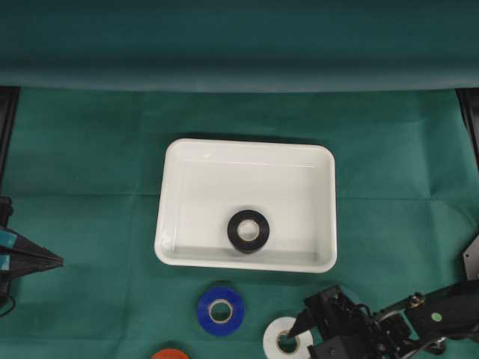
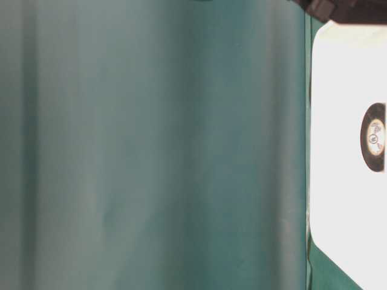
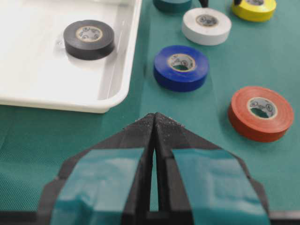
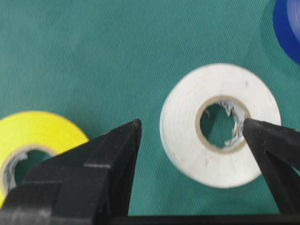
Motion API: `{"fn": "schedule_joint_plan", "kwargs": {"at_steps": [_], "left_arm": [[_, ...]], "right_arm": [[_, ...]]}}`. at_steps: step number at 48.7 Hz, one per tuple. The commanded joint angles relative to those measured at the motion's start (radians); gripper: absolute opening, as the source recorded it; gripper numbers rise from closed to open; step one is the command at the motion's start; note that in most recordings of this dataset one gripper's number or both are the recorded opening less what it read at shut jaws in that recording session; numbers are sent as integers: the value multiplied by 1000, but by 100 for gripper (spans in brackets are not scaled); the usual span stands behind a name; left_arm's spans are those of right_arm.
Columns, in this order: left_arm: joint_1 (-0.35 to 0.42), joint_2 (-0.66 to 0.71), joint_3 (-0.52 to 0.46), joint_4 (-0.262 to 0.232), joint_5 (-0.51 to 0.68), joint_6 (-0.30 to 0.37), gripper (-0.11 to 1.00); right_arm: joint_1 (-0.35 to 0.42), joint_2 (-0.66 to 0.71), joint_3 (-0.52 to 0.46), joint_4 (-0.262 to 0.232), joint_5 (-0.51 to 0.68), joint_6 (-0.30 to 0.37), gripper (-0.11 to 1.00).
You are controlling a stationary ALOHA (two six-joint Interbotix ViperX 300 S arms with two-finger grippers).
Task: Put the tape into the white case with the right arm.
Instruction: 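Move the right gripper to the white tape roll and grasp it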
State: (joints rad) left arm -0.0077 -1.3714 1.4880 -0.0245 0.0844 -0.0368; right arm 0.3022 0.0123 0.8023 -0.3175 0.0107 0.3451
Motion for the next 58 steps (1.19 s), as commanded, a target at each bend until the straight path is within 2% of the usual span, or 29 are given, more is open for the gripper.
{"fn": "schedule_joint_plan", "kwargs": {"at_steps": [1, 52, 56, 58], "left_arm": [[3, 8, -11, -2, -5, 0, 0], [2, 8, -9, -2, -5, 0, 0], [2, 9, -9, -2, -5, 0, 0], [3, 8, -9, -2, -5, 0, 0]], "right_arm": [[3, 0, -29, -3, -5, 0, 65], [5, 95, -60, -3, -8, -2, 65], [3, 97, -61, -3, -8, -2, 60], [3, 95, -63, -3, -5, -2, 51]]}}
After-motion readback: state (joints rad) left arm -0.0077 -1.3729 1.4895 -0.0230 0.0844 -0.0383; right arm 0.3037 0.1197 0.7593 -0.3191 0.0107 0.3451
